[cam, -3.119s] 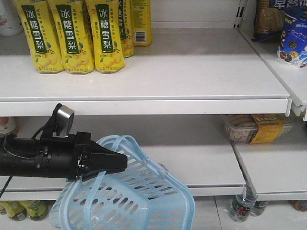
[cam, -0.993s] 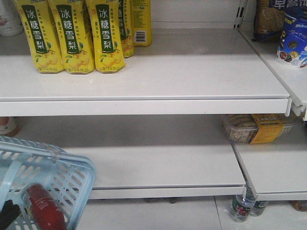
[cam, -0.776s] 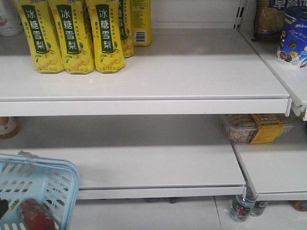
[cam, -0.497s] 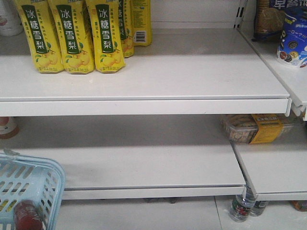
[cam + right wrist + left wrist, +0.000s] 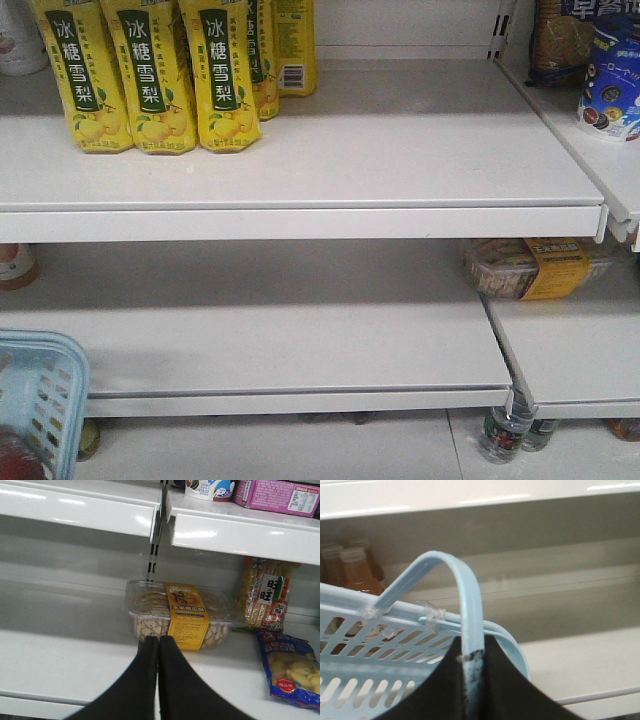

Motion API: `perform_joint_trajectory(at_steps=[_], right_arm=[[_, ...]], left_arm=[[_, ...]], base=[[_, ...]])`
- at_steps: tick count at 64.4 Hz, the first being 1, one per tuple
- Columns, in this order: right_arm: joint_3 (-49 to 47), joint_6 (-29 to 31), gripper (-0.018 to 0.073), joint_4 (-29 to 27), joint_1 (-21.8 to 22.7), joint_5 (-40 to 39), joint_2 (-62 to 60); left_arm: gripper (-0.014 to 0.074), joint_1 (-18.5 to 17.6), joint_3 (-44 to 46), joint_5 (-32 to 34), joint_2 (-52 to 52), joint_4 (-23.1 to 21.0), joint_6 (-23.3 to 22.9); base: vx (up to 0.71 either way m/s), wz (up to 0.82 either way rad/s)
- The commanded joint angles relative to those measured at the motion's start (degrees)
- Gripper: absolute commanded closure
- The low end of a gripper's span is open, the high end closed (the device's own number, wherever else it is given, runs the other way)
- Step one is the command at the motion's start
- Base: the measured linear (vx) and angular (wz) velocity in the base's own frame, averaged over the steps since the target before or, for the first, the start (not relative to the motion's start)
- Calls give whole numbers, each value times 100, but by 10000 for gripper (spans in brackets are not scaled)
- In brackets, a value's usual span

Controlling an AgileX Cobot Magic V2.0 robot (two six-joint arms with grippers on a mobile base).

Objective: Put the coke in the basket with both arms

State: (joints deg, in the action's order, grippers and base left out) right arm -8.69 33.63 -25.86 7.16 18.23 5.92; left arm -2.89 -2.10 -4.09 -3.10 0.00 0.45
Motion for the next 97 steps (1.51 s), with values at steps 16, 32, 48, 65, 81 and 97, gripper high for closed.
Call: perform_joint_trajectory(at_steps=[16, 32, 48, 65, 81, 97], right_arm=[[-164, 22, 568, -51, 36, -374, 85], [-164, 22, 568, -51, 36, -374, 85], [-164, 22, 568, -51, 36, -374, 85], [-164, 22, 568, -51, 36, -374, 85], [-164, 22, 568, -51, 36, -374, 85], [-164, 22, 568, -51, 36, -374, 85]], left_arm=[[603, 528, -22, 640, 479, 184, 32], [603, 528, -22, 640, 479, 141, -13], [603, 528, -22, 640, 479, 136, -129], [603, 528, -22, 640, 479, 142, -396], [603, 528, -4, 640, 467, 142, -399], [603, 528, 23, 636, 462, 142, -399]], base=[[0, 0], [0, 0], [0, 0], [0, 0], [0, 0], [0, 0]])
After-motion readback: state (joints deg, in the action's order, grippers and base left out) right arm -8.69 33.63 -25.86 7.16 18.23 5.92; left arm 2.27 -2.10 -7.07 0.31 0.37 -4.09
